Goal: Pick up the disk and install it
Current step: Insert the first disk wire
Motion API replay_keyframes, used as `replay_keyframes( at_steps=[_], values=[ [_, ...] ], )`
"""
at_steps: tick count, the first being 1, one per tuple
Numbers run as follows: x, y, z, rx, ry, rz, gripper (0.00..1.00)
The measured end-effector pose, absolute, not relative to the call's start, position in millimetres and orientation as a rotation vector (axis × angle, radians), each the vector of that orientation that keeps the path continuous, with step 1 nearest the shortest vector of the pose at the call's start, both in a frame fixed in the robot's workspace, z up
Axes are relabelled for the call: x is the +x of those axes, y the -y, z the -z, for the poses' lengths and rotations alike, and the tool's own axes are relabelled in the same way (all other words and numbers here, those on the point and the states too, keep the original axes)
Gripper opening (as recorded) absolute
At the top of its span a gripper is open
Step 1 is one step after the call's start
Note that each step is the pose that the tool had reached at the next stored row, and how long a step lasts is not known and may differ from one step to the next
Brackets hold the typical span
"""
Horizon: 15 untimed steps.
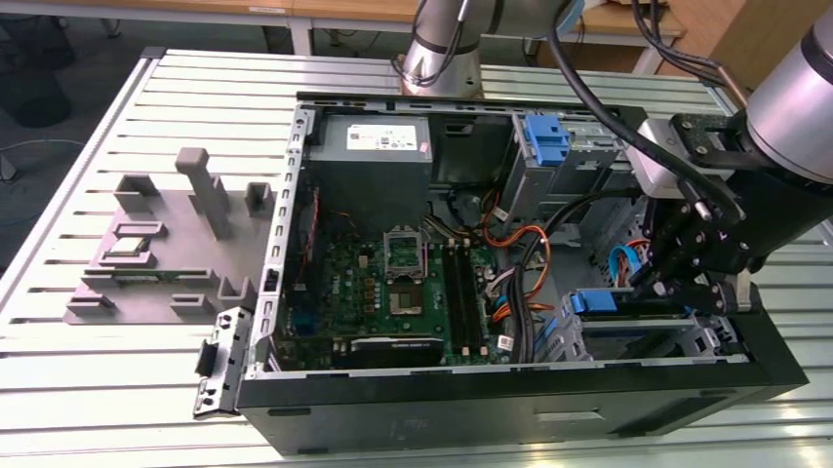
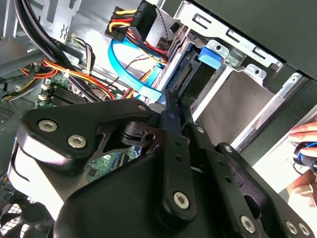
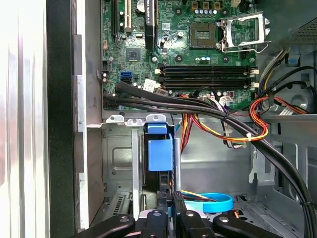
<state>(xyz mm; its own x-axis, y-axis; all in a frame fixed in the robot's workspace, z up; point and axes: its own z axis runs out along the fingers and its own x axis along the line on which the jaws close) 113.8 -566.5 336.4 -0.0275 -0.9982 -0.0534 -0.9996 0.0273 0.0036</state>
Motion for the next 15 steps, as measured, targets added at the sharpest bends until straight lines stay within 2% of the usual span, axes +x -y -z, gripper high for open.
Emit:
replay_keyframes(
  at_steps=[15],
  values=[
    [113.8, 566.6, -334.3, -2.166, -2.226, -0.062, 0.16]
  ],
)
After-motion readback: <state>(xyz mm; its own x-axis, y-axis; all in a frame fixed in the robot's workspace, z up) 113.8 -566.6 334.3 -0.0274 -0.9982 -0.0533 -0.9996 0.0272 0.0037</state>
